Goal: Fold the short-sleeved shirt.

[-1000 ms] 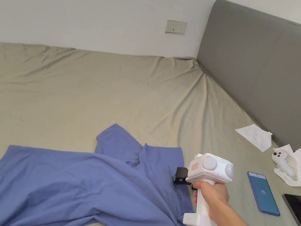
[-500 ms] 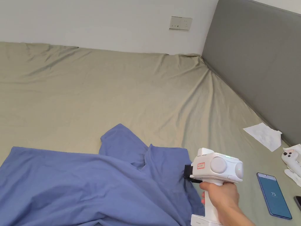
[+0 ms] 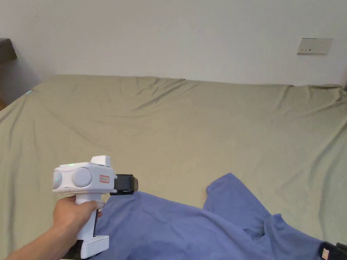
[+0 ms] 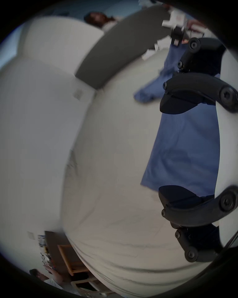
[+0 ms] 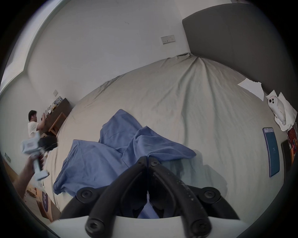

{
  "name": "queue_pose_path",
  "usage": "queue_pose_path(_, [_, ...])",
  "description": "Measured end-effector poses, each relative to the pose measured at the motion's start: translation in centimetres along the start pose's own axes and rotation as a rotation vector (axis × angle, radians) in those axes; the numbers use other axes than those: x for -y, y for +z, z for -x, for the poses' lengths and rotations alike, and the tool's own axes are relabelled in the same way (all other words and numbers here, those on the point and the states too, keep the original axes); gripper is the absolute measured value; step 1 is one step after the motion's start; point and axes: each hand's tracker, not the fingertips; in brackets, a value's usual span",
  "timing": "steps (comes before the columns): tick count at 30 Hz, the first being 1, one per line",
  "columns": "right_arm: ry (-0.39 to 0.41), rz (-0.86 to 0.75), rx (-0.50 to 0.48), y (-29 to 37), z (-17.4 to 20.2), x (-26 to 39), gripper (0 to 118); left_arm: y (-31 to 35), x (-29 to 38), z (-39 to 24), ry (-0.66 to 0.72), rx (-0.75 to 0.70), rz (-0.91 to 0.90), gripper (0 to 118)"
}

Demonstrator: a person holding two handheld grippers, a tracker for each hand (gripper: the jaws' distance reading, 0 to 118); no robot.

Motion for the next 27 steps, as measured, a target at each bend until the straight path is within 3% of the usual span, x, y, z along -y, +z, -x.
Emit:
queue_pose_path(5, [-0.021,0.009,-0.030,-0.3,-0.1,0.0,1,-7.6,-0.2,1.5,-0.117,-0.226,0.063,93])
queue_pose_path(11, [-0.011,0.029,-0.036,-0.4,0.3,-0.4,1,-8.1,-0.4,1.2,-0.104,-0.215,0.098,84])
queue_pose_path(12, [-0.010,0.028,-0.035,-0.3,0.4,-0.5,1,-7.7,-0.4,0.8,-0.148,-0.242,0.082,64])
queue_pose_path(13, [-0.007,0.021,-0.034,-0.3,0.5,-0.6,1,-7.1,-0.3,0.1,-0.204,-0.220,0.075,26])
queue_pose_path(14, [-0.005,0.019,-0.031,-0.2,0.5,-0.8,1,-6.9,0.0,-0.4,-0.255,-0.254,0.066,1])
queue_pose_path(20, [0.011,-0.034,-0.033,2.3,1.3,-1.6,1,-2.3,-0.9,-2.0,-0.185,-0.106,0.019,1])
queue_pose_path(27, [0.090,-0.136,-0.032,7.3,1.5,-4.2,1,10.9,-1.7,-3.6,-0.315,-0.034,-0.183,1])
